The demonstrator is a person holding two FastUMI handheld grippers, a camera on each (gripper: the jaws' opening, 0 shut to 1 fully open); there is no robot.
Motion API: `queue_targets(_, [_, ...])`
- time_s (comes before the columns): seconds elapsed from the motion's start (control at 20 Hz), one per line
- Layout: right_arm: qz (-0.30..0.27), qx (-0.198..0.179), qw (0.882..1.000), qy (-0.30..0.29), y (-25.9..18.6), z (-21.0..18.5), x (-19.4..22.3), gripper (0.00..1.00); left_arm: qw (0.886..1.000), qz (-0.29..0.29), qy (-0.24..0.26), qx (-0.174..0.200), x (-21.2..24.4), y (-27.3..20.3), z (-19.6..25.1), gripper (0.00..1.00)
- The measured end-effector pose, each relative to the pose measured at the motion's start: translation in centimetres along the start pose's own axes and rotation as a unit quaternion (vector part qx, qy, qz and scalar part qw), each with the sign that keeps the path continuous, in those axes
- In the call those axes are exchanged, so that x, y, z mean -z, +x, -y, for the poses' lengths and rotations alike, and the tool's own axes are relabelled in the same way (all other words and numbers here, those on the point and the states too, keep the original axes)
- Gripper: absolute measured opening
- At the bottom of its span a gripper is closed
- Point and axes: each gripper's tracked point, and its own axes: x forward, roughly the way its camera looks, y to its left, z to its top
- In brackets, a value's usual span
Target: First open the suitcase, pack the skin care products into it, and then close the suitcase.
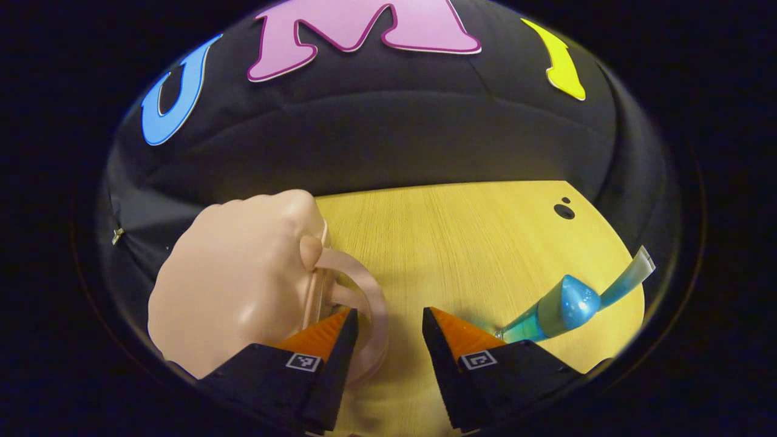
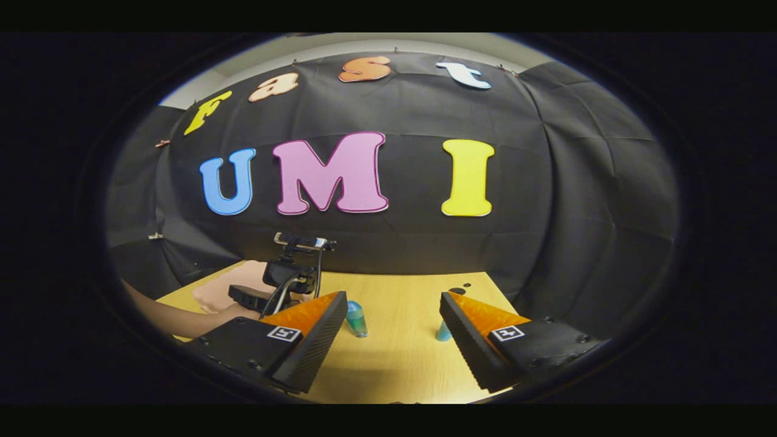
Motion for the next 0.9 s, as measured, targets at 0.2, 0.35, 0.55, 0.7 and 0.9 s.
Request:
queue_targets(0.2, [-0.008, 0.004, 1.0, 0.001, 0.1, 0.3, 0.5, 0.97, 1.0, -0.004, 0.004, -0.013, 0.2, 1.0, -0.6, 0.37])
queue_targets(0.35, [-0.009, 0.002, 1.0, 0.005, 0.3, 0.0, 0.3, 0.97, 1.0, -0.003, -0.021, 0.019, -0.1, 0.7, -0.2, 0.22])
queue_targets(0.55, [-0.008, -0.014, 1.0, 0.006, 0.4, -1.2, 0.2, 0.97, 0.998, 0.039, -0.024, 0.038, -3.2, -1.7, -0.6, 0.12])
queue_targets(0.7, [-0.006, -0.032, 0.999, 0.01, 0.3, -2.6, 0.1, 0.97, 0.995, 0.059, -0.064, 0.055, -6.1, -4.8, -2.2, 0.09])
queue_targets(0.9, [-0.005, -0.059, 0.998, 0.005, 0.4, -4.7, 0.0, 0.97, 0.989, 0.096, -0.095, 0.06, -11.1, -9.8, -7.1, 0.1])
